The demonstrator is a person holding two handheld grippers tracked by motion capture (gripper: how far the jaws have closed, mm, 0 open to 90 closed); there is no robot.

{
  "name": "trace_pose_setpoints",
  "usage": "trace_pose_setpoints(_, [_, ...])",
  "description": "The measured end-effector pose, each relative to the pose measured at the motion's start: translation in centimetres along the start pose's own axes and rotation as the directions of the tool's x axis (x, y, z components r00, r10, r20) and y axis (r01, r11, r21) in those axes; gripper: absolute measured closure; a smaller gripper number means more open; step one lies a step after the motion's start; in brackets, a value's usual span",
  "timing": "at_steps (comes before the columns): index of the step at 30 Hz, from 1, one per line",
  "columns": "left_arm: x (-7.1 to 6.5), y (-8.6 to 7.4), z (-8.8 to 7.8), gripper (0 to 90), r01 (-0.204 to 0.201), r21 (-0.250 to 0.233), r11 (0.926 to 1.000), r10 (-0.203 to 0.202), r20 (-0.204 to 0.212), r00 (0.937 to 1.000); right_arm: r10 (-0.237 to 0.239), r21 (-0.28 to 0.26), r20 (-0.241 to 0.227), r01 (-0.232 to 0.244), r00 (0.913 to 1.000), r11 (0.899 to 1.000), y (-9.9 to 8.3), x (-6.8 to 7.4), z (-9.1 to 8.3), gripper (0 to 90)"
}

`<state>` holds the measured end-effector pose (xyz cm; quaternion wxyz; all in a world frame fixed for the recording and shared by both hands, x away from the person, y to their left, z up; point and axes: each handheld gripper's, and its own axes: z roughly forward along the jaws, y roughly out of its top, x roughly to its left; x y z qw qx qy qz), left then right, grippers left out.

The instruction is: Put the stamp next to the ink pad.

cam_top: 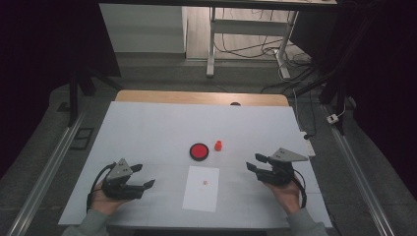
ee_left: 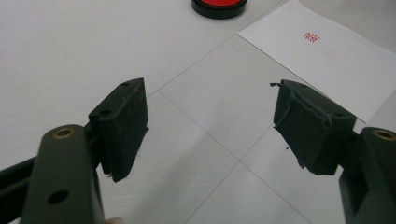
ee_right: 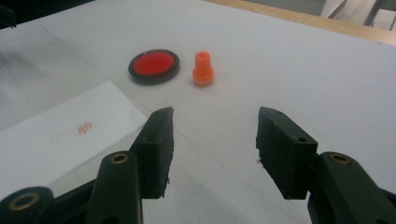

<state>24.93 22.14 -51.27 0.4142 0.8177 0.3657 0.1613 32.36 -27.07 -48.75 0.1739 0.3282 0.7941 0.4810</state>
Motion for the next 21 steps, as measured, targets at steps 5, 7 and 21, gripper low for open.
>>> trace_pose_setpoints(5, [0.0,0.0,0.0,26.2,0.0,0.001,1.0,0.0,-0.002,1.0,0.005,-0.008,0.02,-0.005,0.9998,1.0,-1.3,-0.5,-2.2,45.0])
trace_pose_setpoints(7, [0.0,0.0,0.0,26.2,0.0,0.003,1.0,0.0,-0.004,1.0,0.009,-0.012,0.019,-0.009,0.9998,1.0,-1.7,-0.7,-2.8,44.9])
trace_pose_setpoints(21, [0.4,-0.2,-0.5,26.3,0.009,-0.006,0.9999,-0.009,-0.015,0.9998,-0.052,0.016,0.013,0.052,0.9986,0.999,-2.4,-0.4,-3.2,44.2])
